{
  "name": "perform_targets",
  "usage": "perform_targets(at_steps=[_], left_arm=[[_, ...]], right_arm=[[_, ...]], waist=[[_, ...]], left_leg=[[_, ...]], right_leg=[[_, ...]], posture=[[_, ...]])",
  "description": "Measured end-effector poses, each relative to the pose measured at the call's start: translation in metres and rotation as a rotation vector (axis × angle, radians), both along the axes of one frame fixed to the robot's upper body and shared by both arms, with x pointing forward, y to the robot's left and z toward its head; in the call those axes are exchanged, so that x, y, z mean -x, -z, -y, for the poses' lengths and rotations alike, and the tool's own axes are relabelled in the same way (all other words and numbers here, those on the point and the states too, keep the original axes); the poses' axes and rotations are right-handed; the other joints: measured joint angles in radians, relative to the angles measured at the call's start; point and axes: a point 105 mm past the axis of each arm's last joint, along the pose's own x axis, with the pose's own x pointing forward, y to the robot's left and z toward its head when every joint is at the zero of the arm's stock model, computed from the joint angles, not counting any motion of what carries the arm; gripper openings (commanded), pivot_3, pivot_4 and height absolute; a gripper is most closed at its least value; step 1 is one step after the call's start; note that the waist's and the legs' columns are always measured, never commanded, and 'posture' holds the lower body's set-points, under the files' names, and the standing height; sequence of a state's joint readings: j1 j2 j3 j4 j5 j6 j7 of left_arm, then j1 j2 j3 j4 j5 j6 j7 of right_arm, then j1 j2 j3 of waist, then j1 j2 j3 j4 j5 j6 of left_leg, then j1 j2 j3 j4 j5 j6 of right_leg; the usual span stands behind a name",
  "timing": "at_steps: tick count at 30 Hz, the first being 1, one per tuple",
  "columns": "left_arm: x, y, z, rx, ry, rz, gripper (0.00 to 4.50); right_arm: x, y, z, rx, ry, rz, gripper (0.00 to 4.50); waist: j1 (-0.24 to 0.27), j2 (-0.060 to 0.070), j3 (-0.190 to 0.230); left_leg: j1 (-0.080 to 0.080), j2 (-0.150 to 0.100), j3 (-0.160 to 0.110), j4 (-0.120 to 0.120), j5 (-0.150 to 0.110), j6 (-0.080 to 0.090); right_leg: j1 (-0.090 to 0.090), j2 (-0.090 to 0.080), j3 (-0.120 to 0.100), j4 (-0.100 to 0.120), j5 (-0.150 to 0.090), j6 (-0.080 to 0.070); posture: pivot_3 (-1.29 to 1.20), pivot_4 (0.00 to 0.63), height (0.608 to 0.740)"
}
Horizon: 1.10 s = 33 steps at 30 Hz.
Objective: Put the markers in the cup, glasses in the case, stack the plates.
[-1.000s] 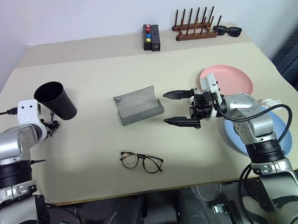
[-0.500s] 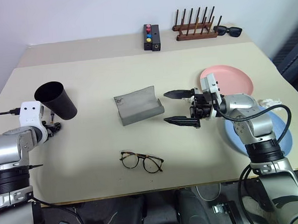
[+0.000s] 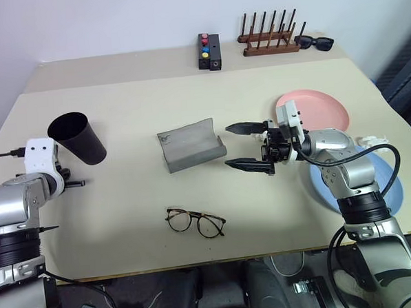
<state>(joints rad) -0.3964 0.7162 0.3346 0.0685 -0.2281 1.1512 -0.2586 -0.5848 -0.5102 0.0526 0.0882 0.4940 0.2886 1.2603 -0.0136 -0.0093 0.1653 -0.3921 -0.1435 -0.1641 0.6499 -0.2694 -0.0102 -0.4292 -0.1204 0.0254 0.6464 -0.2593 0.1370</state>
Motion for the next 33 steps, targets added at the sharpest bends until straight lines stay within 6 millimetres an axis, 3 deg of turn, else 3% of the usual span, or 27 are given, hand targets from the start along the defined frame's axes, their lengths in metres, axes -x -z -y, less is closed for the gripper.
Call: perform_targets(at_steps=[8, 17, 25, 32, 33], left_arm=[[0.019, -0.002, -0.004, 0.007, -0.009, -0.010, 0.02], [0.055, -0.002, 0.002, 0.022, 0.056, -0.013, 0.02], [0.040, -0.049, -0.014, 0.015, -0.029, 0.168, 0.02], [0.040, -0.038, -0.031, 0.023, -0.146, 0.125, 3.28], [0.040, -0.036, -0.034, 0.022, -0.165, 0.120, 3.28]], right_arm=[[-0.002, 0.000, 0.001, -0.004, 0.009, -0.002, 4.50], [-0.006, 0.003, 0.002, -0.017, 0.012, -0.003, 4.50], [-0.008, 0.006, 0.000, -0.028, 0.006, 0.000, 4.50], [-0.009, 0.006, 0.001, -0.023, 0.012, 0.009, 4.50], [-0.009, 0.005, 0.002, -0.022, 0.015, 0.010, 4.50]], waist=[[0.000, 0.000, 0.000], [0.002, 0.000, 0.000], [0.001, -0.001, 0.000], [-0.001, -0.001, 0.000], [0.000, -0.001, 0.000]], left_leg=[[0.000, 0.000, 0.000, 0.000, 0.000, 0.000], [0.000, 0.000, 0.000, 0.000, 0.000, 0.000], [0.000, 0.000, 0.000, 0.000, 0.000, 0.000], [0.000, 0.000, 0.000, -0.001, 0.000, 0.000], [0.000, 0.000, 0.000, 0.000, 0.000, 0.000]], right_leg=[[0.000, 0.000, 0.000, 0.000, 0.000, 0.000], [0.000, 0.000, 0.000, -0.001, 0.000, 0.000], [0.001, 0.000, 0.000, -0.001, 0.000, 0.000], [0.000, 0.000, 0.000, -0.001, 0.000, 0.000], [0.000, 0.000, 0.000, -0.001, 0.000, 0.000]], posture=[[0.00, 0.150, 0.740], [0.00, 0.150, 0.740], [0.00, 0.150, 0.740], [0.00, 0.150, 0.740], [0.00, 0.150, 0.740]])
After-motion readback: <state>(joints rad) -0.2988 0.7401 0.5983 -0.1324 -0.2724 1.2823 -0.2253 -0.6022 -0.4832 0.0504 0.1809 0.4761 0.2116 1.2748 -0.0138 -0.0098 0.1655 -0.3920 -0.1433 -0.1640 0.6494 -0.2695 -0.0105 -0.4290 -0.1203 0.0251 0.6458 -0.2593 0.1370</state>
